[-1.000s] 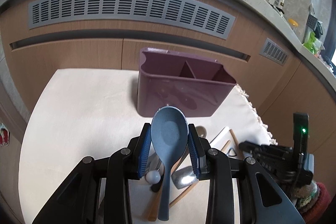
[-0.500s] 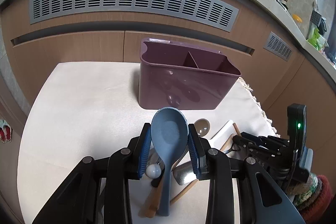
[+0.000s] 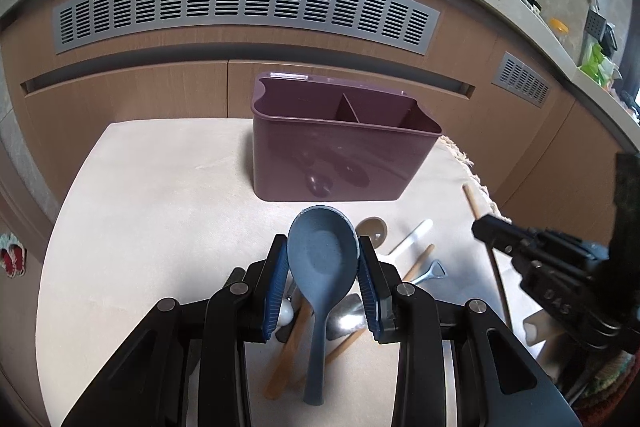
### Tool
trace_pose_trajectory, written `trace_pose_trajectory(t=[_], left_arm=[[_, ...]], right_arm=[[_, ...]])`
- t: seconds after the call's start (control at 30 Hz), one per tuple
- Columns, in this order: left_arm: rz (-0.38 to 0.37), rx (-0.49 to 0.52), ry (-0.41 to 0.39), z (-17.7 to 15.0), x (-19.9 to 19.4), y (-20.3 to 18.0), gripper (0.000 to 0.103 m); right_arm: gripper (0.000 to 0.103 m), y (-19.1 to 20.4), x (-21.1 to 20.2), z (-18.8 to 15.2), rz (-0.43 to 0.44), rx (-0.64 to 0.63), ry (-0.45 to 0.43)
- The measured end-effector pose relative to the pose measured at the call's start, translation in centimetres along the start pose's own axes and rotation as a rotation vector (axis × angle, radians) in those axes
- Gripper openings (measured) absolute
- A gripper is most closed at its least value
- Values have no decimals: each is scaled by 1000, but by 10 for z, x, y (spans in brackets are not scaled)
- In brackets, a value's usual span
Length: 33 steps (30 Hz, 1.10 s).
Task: Organize utensils
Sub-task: 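Lift the blue paddle with the left tool while the right tool lifts the chopstick toward the caddy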
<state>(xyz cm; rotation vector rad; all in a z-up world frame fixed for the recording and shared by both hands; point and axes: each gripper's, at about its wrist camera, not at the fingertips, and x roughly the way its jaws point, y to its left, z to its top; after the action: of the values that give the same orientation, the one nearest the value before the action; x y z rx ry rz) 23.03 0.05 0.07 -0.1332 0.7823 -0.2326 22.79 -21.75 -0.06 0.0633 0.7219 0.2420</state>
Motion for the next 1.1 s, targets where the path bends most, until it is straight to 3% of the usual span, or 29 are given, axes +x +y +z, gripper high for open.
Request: trace_pose_trajectory(t=[0.33,0.47,0.6,0.7,0.77,0.87,1.1], left_arm=[[-11,-17,-57,6,-22,-3,34],[-63,27,-221,61,-66,-15,34],[-149,27,-433,132,-113,-20,35],[-132,26,-535,161,-113,-16,35],[-108,21,-541,167,-96,-13,35],[-52,21,-486,166,-53,-9,35],[-14,-7,-363,156,23,6,35]], right_arm=[[6,26,-32,14,7,-50,-121],[6,27,-55,39,46,-31,-213],[6,37,-95,105,63,-89,-398],[6,38,-114,158,72,-112,-512],[6,35,-109,178,100,-109,-544],[6,30,-81,191,133,-102,-557],[6,12,-8,189,225,-84,-539]])
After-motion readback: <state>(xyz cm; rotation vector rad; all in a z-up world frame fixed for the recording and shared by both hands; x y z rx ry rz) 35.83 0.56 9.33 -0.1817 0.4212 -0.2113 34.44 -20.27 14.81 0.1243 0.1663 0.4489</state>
